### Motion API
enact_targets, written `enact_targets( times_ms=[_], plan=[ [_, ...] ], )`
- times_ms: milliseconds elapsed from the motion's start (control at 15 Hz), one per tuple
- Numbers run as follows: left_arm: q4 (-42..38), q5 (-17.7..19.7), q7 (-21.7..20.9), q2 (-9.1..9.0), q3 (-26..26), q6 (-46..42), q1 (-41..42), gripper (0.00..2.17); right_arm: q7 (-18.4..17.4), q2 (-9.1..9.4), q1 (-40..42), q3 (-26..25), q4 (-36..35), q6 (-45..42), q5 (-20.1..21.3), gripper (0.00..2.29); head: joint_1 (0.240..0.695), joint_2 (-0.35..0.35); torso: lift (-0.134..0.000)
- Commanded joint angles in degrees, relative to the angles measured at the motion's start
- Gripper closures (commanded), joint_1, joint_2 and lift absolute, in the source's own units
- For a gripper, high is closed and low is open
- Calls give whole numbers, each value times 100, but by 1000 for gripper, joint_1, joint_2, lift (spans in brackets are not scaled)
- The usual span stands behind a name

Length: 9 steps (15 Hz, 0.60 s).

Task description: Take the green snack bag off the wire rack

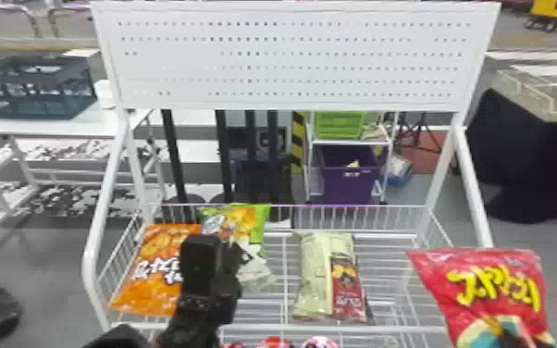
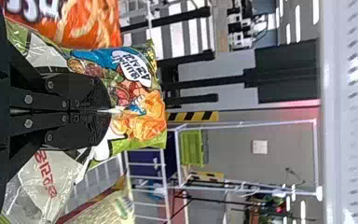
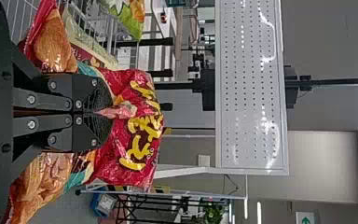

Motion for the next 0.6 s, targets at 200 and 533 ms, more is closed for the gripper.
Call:
enact_targets(
  times_ms=[200,533],
  plan=[
    [-1946,-63,-225,360,1537,-351,1975,2111,0,-12,-35,18,18,0,11,2175,499,0,0],
    [-2658,-222,-673,378,2635,-1582,3680,2111,0,-21,-44,53,36,0,11,2175,499,0,0]
  ],
)
